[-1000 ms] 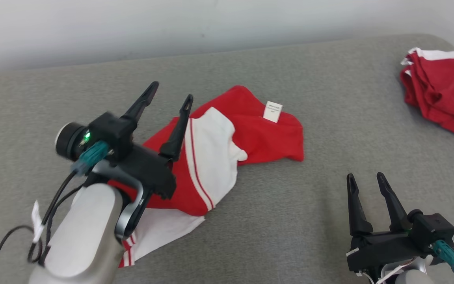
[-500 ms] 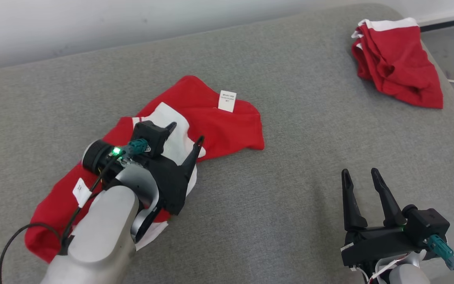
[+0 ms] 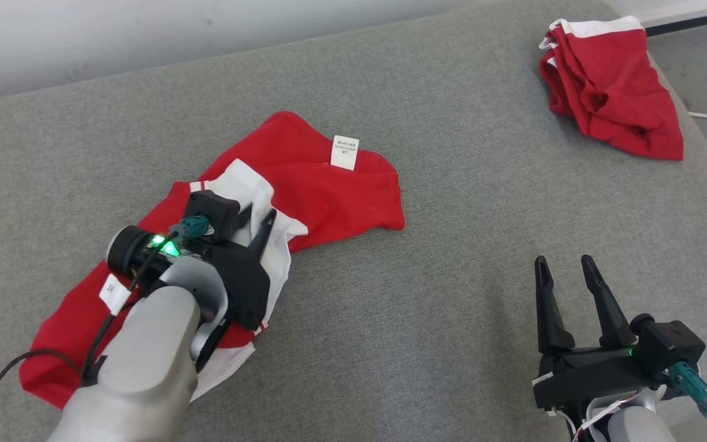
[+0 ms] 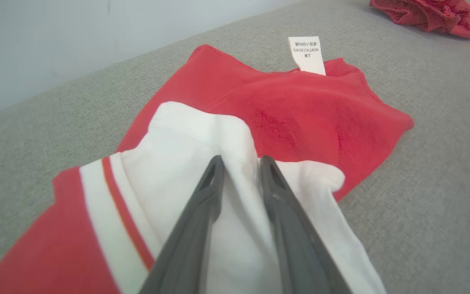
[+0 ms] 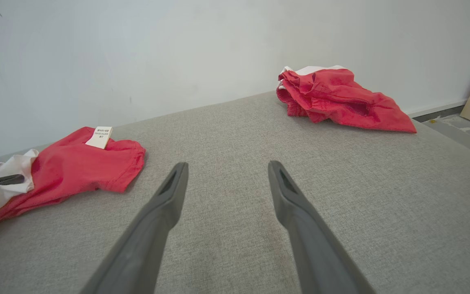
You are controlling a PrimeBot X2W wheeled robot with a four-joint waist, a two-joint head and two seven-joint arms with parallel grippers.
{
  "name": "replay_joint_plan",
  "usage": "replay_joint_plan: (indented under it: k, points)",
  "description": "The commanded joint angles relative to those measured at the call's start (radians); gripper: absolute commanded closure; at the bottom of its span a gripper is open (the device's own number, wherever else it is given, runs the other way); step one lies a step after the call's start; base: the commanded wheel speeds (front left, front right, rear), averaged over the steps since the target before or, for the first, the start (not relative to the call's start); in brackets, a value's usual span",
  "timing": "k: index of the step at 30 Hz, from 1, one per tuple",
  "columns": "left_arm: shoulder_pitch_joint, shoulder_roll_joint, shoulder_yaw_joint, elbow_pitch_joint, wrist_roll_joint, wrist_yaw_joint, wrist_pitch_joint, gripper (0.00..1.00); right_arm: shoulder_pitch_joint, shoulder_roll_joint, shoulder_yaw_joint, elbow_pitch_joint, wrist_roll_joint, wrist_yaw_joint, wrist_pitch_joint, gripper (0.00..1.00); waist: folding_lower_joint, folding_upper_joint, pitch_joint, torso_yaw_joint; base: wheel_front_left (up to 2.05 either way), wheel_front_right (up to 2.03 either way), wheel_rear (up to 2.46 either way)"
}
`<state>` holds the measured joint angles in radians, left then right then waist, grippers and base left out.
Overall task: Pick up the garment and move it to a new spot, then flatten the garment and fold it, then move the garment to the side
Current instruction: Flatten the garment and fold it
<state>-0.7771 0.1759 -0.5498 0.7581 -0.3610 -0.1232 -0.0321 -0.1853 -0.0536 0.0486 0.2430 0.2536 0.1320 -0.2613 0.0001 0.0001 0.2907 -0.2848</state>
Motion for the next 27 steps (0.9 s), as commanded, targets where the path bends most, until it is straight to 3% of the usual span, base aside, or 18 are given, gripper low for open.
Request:
replay_joint_plan:
  k: [1, 7, 14, 27]
  points:
    - [-0.013, -0.007, -0.006, 0.003, -0.002, 0.0, -0.012, 1.0, -0.002, 0.002, -0.003, -0.002, -0.002, -0.002, -0.005, 0.0, -0.0001, -0.0001, -0.002, 0.006, 0.0, 0.0, 0.0]
    - [-0.028, -0.032, -0.024, -0.006, -0.02, -0.005, -0.083, 1.0, 0.014, 0.002, -0.014, 0.005, -0.011, -0.002, -0.005, 0.0, -0.0001, -0.0001, -0.04, 0.058, 0.0, 0.0, 0.0]
    - [0.067, -0.012, -0.058, -0.176, -0.029, -0.003, -0.119, 1.0, 0.057, -0.01, -0.025, 0.019, -0.017, -0.002, -0.005, 0.0, -0.0001, -0.0001, -0.123, 0.157, 0.0, 0.0, 0.0]
    - [0.527, 0.104, -0.236, -0.745, -0.067, 0.045, 0.122, 1.0, 0.11, -0.028, -0.053, 0.013, -0.017, -0.002, 0.004, 0.0, -0.0001, -0.0001, -0.19, 0.318, 0.0, 0.0, 0.0]
